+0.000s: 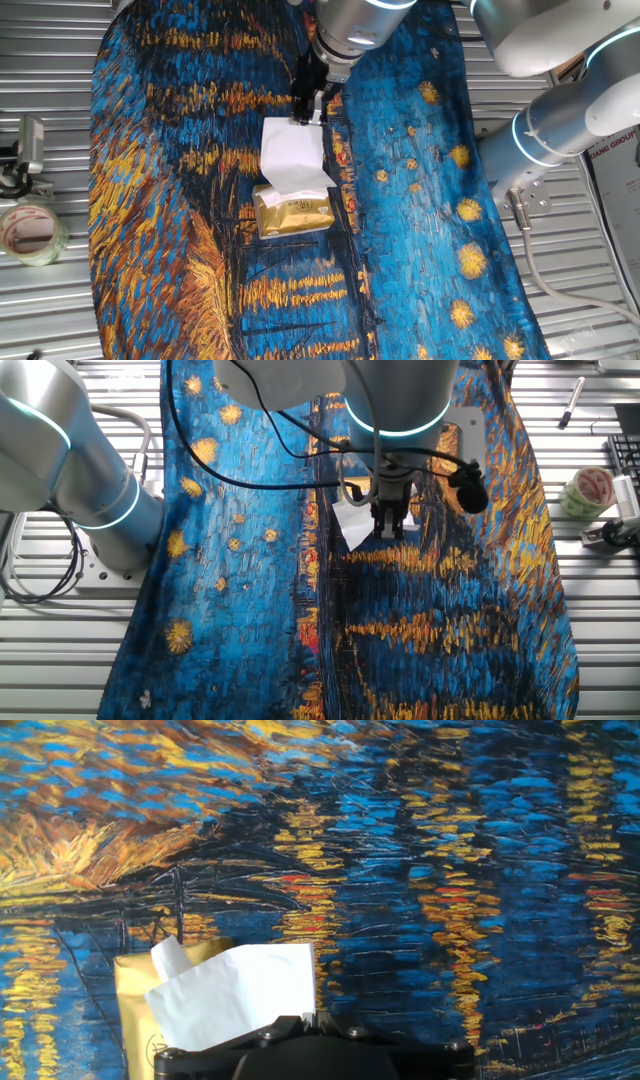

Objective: Pull out a napkin

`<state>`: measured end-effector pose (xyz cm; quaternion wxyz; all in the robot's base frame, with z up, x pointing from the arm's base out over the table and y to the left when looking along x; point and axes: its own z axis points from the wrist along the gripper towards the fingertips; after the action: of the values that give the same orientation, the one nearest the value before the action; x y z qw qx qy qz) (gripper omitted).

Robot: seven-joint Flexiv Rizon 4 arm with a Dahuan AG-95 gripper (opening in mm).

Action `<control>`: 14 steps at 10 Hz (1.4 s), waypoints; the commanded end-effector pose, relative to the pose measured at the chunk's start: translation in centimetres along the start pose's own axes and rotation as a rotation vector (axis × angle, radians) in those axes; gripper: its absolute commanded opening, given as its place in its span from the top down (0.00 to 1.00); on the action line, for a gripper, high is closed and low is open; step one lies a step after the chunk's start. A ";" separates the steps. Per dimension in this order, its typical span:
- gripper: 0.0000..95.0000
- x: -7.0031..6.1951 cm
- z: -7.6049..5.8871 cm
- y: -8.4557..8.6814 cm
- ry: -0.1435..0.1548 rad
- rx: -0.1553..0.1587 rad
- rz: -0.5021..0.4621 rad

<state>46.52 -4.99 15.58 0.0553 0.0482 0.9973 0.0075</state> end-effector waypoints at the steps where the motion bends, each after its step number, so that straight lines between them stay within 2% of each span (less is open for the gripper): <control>1: 1.00 0.0 0.0 0.0 0.001 0.000 -0.001; 9: 1.00 0.1 -0.1 -0.2 0.011 -0.012 0.006; 11: 1.00 0.3 -0.1 -1.5 0.012 -0.037 -0.021; 14: 1.00 0.5 -0.1 -2.0 0.012 -0.041 -0.025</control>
<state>45.67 -7.08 15.58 0.0489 0.0321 0.9979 0.0273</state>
